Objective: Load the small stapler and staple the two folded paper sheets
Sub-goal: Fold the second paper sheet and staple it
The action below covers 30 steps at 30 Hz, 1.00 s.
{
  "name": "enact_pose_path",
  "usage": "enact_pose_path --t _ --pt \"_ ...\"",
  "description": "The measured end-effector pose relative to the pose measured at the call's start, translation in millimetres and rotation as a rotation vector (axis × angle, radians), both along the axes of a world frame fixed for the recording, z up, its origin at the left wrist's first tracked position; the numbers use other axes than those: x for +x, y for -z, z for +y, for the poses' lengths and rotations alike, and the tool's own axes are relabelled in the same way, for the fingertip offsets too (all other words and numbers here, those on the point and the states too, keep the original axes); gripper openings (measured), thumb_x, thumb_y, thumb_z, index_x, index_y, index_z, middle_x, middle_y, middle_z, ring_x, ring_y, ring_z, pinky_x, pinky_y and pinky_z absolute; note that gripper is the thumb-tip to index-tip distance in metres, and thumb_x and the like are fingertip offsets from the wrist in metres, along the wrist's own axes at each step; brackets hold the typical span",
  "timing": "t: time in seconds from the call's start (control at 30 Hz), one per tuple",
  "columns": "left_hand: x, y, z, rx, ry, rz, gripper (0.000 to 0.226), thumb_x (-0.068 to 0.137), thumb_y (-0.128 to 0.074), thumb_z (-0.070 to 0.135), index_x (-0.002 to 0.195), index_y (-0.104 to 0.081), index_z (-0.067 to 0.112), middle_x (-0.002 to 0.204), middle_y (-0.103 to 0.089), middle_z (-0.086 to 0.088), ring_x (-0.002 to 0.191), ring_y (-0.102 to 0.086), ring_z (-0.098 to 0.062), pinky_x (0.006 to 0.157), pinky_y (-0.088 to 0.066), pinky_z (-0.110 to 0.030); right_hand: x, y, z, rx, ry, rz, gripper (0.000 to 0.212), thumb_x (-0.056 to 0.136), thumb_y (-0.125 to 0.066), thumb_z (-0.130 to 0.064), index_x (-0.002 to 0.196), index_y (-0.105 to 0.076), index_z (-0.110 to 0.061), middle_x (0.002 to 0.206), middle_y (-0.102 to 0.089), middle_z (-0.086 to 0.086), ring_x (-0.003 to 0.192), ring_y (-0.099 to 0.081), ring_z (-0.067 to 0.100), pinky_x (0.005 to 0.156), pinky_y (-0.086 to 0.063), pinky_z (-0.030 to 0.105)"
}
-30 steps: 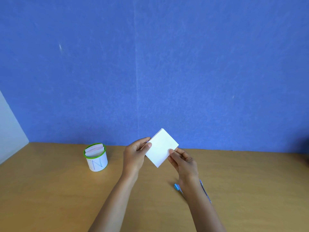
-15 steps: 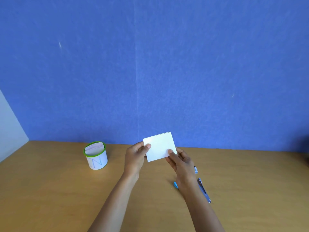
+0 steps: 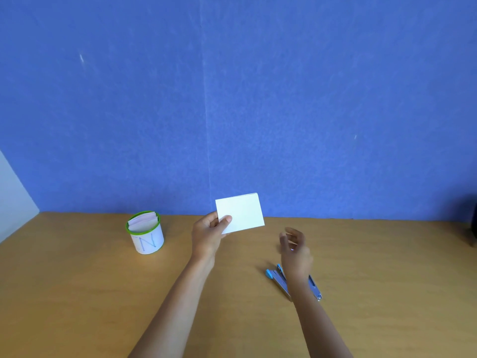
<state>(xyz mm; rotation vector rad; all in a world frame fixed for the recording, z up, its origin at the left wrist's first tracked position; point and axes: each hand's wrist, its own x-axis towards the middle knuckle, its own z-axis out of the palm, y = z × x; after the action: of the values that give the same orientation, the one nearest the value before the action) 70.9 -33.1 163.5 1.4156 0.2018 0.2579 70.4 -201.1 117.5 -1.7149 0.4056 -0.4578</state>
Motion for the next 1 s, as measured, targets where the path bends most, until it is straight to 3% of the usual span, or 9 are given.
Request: enact_pose_path --t 0.1,0.2,0.3,0.47,0.57,0.67,0.8,0.9,1.0 --pt "3 1 5 -0.011 0.000 -0.005 0.007 0.086 -0.066 0.010 0.084 -0.071 0.016 0.083 -0.063 -0.007 0.082 -0.059 -0.016 0.079 -0.053 -0.031 -1 34 -30 -0.445 0.053 0.121 0.035 0.089 -0.061 -0.018 0.123 -0.056 -0.011 0.121 -0.059 0.010 0.110 -0.052 0.030 0.081 -0.043 0.035" --pt "4 2 8 -0.007 0.002 -0.007 0.007 0.086 -0.066 0.012 0.084 -0.071 0.017 0.086 -0.062 -0.007 0.084 -0.060 -0.015 0.075 -0.053 -0.026 -7 63 -48 -0.700 -0.015 0.347 0.049 0.089 -0.058 -0.030 0.135 -0.045 -0.015 0.134 -0.048 0.007 0.120 -0.043 0.027 0.093 -0.038 0.035" --pt "5 3 8 -0.006 0.001 0.007 0.006 0.086 -0.066 0.012 0.086 -0.071 0.016 0.086 -0.065 -0.006 0.085 -0.061 -0.015 0.079 -0.053 -0.029 -16 80 -54 -0.761 -0.073 0.447 0.053 0.090 -0.054 -0.037 0.138 -0.040 -0.020 0.136 -0.045 0.002 0.122 -0.041 0.023 0.097 -0.035 0.030" --pt "5 4 8 0.023 -0.005 0.010 0.005 0.086 -0.066 0.013 0.085 -0.071 0.013 0.079 -0.059 -0.004 0.081 -0.058 -0.014 0.076 -0.052 -0.028 -16 89 -62 -0.795 -0.086 0.405 0.047 0.091 -0.052 -0.013 0.137 -0.042 -0.017 0.128 -0.053 0.005 0.114 -0.044 0.025 0.088 -0.041 0.030" --pt "5 3 8 0.034 -0.006 0.014 0.006 0.085 -0.067 0.013 0.081 -0.070 0.015 0.065 -0.053 0.007 0.072 -0.055 -0.010 0.073 -0.051 -0.026 -11 84 -65 -0.559 -0.041 0.376 0.040 0.090 -0.054 -0.007 0.129 -0.053 -0.010 0.120 -0.059 0.015 0.109 -0.049 0.033 0.087 -0.042 0.036" --pt "6 3 6 0.042 -0.006 0.018 0.014 0.085 -0.067 0.012 0.071 -0.067 0.015 0.052 -0.042 0.013 0.064 -0.047 -0.009 0.077 -0.052 -0.030 -6 64 -61 -0.072 0.029 0.338 0.030 0.090 -0.060 -0.016 0.119 -0.061 -0.009 0.107 -0.064 0.010 0.094 -0.055 0.028 0.083 -0.045 0.035" --pt "7 2 5 0.011 -0.008 -0.003 0.007 0.086 -0.066 0.012 0.083 -0.070 0.007 0.070 -0.052 -0.001 0.074 -0.053 -0.014 0.084 -0.054 -0.037 -7 20 -39 0.625 -0.252 0.279 0.016 0.092 -0.058 -0.015 0.106 -0.067 -0.012 0.084 -0.059 0.001 0.071 -0.056 0.013 0.064 -0.048 0.025" --pt "7 2 3 0.017 -0.044 -0.008 0.015 0.085 -0.066 0.013 0.086 -0.066 -0.002 0.079 -0.049 -0.009 0.080 -0.050 -0.018 0.085 -0.053 -0.039 -15 3 -14 0.724 -0.509 0.259 0.014 0.093 -0.055 -0.010 0.102 -0.066 -0.009 0.074 -0.052 -0.001 0.064 -0.051 0.011 0.068 -0.053 0.026" --pt "5 -1 0 0.003 -0.049 -0.010 0.006 0.086 -0.066 0.012 0.082 -0.069 0.009 0.082 -0.060 -0.008 0.081 -0.057 -0.017 0.082 -0.054 -0.037 -24 -7 9 0.741 -0.689 0.274 0.016 0.093 -0.056 -0.011 0.104 -0.068 -0.010 0.071 -0.054 -0.001 0.063 -0.052 0.009 0.077 -0.053 0.028"
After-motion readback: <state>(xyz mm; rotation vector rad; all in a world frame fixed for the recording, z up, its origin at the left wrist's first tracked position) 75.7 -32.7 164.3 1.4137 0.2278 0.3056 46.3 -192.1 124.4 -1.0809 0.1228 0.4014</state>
